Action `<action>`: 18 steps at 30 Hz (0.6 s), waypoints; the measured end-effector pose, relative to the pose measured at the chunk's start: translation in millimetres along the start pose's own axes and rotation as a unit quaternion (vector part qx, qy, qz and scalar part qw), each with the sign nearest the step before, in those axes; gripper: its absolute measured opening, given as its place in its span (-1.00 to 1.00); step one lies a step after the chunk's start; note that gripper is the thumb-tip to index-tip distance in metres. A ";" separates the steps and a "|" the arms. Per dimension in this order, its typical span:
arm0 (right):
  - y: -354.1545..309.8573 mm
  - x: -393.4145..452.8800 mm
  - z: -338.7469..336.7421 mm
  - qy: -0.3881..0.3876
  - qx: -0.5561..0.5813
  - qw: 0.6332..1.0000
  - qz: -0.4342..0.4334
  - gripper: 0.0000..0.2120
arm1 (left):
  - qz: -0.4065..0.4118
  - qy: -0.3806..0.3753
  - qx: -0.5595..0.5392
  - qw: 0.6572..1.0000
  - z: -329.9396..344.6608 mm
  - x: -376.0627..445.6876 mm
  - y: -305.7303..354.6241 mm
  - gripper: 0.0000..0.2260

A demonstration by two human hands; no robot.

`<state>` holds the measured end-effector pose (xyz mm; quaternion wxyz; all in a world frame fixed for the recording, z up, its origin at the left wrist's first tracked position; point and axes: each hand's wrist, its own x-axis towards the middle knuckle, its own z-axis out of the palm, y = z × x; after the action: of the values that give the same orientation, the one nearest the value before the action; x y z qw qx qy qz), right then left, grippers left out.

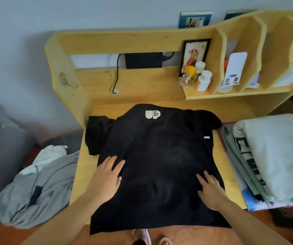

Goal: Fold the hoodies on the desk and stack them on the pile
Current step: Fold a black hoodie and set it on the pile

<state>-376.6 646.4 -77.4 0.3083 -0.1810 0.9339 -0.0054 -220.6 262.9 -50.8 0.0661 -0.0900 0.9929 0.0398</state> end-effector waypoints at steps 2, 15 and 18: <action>5.2 11.2 1.7 -0.040 0.010 0.999 0.022 -0.29 | 0.033 0.051 0.006 0.998 -7.6 57.0 -8.8 -0.46; -5.5 46.2 -51.2 -0.167 -0.006 0.982 0.094 -0.52 | -0.226 0.045 0.080 0.970 -69.1 187.4 -119.8 -0.53; -1.7 63.2 -85.7 -0.081 0.082 0.981 0.157 -0.72 | -0.091 0.100 0.084 0.987 -65.9 181.4 -50.1 -0.37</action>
<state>-472.6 614.6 -44.1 0.3934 -0.0064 0.9191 -0.0191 -396.5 176.3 -14.2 -0.0232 -0.1779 0.9820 -0.0596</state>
